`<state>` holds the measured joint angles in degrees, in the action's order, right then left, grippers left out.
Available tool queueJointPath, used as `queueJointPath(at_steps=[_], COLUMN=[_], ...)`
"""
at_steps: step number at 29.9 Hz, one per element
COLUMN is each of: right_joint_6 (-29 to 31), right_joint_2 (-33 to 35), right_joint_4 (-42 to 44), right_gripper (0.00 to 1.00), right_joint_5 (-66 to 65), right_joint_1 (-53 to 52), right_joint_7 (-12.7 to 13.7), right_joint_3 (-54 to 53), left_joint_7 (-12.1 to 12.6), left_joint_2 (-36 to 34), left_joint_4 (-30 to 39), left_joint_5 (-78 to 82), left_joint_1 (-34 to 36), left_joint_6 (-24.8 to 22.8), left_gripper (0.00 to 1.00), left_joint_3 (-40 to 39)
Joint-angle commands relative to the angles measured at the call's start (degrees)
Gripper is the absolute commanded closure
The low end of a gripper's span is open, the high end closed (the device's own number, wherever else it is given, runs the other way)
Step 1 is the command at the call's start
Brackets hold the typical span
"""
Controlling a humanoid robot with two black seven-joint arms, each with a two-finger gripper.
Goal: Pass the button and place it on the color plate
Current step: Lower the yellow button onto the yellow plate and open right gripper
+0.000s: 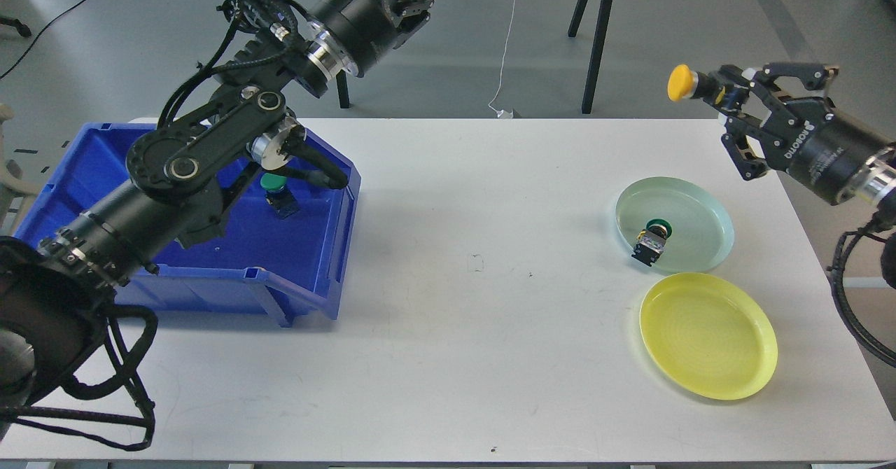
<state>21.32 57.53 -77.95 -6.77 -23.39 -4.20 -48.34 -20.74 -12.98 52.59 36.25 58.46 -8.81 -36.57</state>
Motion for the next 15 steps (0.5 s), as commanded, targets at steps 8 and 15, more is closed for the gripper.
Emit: queueJointPath(at_steps=[8, 15], right_joint_6=[0.83, 0.04], right_joint_2=[6.55, 2.69], right_joint_4=[0.26, 1.84], right_gripper=[0.72, 0.72], right_joint_5=[-10.00, -12.13], right_joint_1=[17.84, 19.96], right_joint_7=[-0.63, -1.78], right_joint_3=[1.40, 4.56], left_joint_7=[0.00, 0.09], left_joint_2=[0.24, 0.24], left_joint_4=[-3.63, -3.63], left_joint_5=[-10.23, -10.23], left_joint_1=[0.08, 0.08], left_joint_6=[0.02, 0.02], left_gripper=[0.01, 0.01], left_joint_3=[-0.17, -0.17])
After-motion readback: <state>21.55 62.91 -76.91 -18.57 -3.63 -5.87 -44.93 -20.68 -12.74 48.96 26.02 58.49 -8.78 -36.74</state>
